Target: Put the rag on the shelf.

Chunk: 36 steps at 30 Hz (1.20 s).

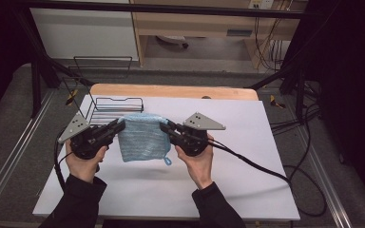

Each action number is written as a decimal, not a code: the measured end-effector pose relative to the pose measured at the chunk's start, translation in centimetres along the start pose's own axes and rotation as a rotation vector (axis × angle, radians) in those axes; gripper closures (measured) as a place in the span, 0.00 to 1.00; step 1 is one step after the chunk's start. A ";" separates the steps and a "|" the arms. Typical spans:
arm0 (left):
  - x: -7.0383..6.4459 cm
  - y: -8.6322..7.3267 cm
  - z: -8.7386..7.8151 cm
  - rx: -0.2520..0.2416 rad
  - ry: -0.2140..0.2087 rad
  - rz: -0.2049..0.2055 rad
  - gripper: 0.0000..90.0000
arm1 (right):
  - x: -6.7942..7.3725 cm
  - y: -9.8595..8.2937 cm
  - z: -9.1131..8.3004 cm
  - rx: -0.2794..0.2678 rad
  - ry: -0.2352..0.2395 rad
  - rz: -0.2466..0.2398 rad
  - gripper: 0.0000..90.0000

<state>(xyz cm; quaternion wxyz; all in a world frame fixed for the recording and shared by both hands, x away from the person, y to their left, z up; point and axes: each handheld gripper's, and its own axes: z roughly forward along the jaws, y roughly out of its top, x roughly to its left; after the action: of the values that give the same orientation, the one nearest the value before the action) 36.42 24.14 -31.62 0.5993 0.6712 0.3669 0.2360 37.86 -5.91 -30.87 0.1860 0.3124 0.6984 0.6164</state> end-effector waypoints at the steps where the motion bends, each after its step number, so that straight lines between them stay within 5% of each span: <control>1: 0.1 0.1 -0.2 -0.009 0.002 -0.001 0.89 | 0.1 0.2 0.1 -0.004 0.000 -0.002 0.89; 24: 2.4 3.0 -2.4 -0.135 0.054 -0.002 0.89 | 2.0 3.1 3.0 -0.114 0.023 -0.064 0.89; 36: 3.9 5.5 -3.4 -0.201 0.075 0.003 0.89 | 3.0 6.1 4.9 -0.168 0.021 -0.103 0.90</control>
<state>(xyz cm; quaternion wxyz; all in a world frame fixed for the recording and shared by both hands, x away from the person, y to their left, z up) 37.46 29.23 -26.15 0.6489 0.5991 0.3626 0.2975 40.08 -0.01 -25.37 0.2358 0.2528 0.6615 0.6655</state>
